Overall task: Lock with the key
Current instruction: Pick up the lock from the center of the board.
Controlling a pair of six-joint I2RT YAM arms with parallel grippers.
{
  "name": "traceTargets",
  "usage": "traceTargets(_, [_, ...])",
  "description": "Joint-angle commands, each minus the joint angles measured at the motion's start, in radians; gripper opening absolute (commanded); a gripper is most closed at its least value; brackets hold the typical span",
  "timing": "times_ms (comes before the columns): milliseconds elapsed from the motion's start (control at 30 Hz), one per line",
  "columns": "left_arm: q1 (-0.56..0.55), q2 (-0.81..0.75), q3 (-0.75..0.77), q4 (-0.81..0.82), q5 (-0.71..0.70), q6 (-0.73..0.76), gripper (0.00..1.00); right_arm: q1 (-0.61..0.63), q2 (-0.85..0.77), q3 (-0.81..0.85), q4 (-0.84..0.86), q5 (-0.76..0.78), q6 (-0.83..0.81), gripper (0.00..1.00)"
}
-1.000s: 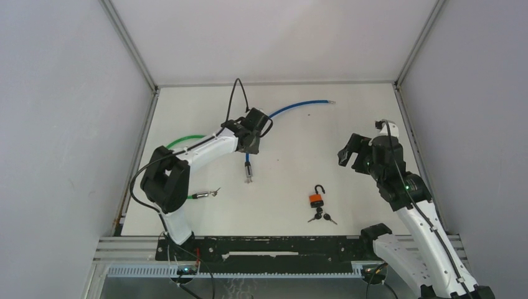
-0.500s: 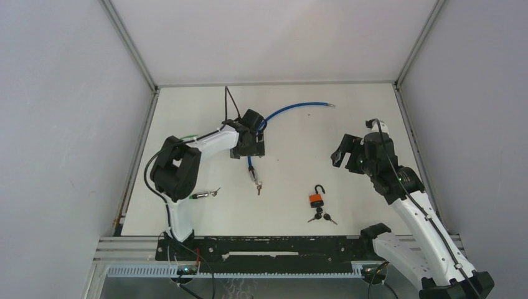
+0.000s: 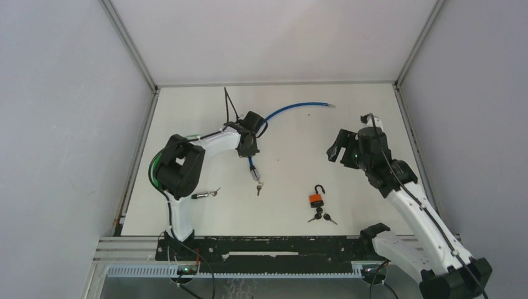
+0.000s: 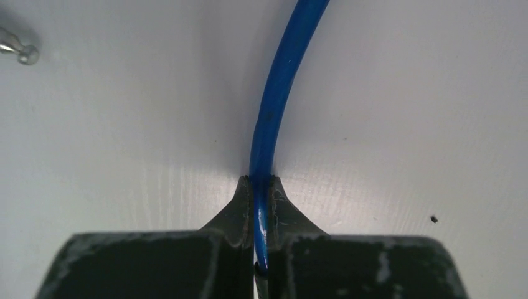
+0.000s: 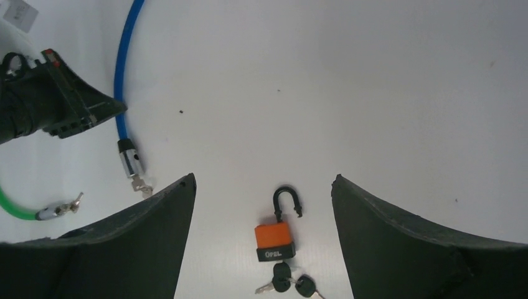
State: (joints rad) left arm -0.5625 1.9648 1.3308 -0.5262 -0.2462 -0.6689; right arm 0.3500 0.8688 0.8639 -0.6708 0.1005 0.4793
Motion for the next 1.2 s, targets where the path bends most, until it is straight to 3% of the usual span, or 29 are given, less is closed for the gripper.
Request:
traceTargets(0, [-0.01, -0.109, -0.026, -0.003, -0.104, 0.087, 0.0, -0.048, 0.2, 0.172, 0.084, -0.018, -0.158, 0.88])
traceTargets(100, [-0.021, -0.172, -0.048, -0.05, -0.151, 0.134, 0.0, -0.102, 0.371, 0.339, -0.049, 0.082, -0.316, 0.91])
traceTargets(267, [-0.084, -0.359, -0.125, -0.021, -0.254, 0.204, 0.0, -0.165, 0.459, 0.399, 0.008, -0.103, -0.185, 0.91])
traceTargets(333, [-0.094, -0.422, -0.171, 0.045, -0.231, 0.278, 0.0, -0.15, 0.487, 0.401, 0.063, -0.16, -0.234, 0.91])
traceTargets(533, [-0.094, -0.527, -0.224, 0.102, -0.162, 0.402, 0.0, -0.154, 0.571, 0.44, 0.084, -0.327, -0.649, 0.8])
traceTargets(667, [-0.092, -0.601, -0.222, 0.102, -0.135, 0.471, 0.0, -0.146, 0.564, 0.374, 0.236, -0.434, -0.761, 0.8])
traceTargets(833, [-0.077, -0.738, -0.293, 0.186, 0.045, 0.57, 0.0, -0.065, 0.543, 0.283, 0.422, -0.497, -0.871, 0.8])
traceTargets(900, [-0.051, -0.788, -0.316, 0.207, 0.126, 0.562, 0.0, -0.018, 0.516, 0.243, 0.528, -0.521, -0.831, 0.8])
traceTargets(967, [-0.025, -0.825, -0.335, 0.224, 0.222, 0.547, 0.0, 0.02, 0.494, 0.187, 0.696, -0.578, -0.683, 0.81])
traceTargets(1067, [-0.016, -0.87, -0.384, 0.264, 0.317, 0.542, 0.0, 0.042, 0.507, 0.098, 1.0, -0.485, -0.199, 0.85])
traceTargets(1167, [-0.014, -0.888, -0.416, 0.282, 0.314, 0.528, 0.0, 0.019, 0.568, 0.177, 0.929, -0.558, 0.285, 0.89])
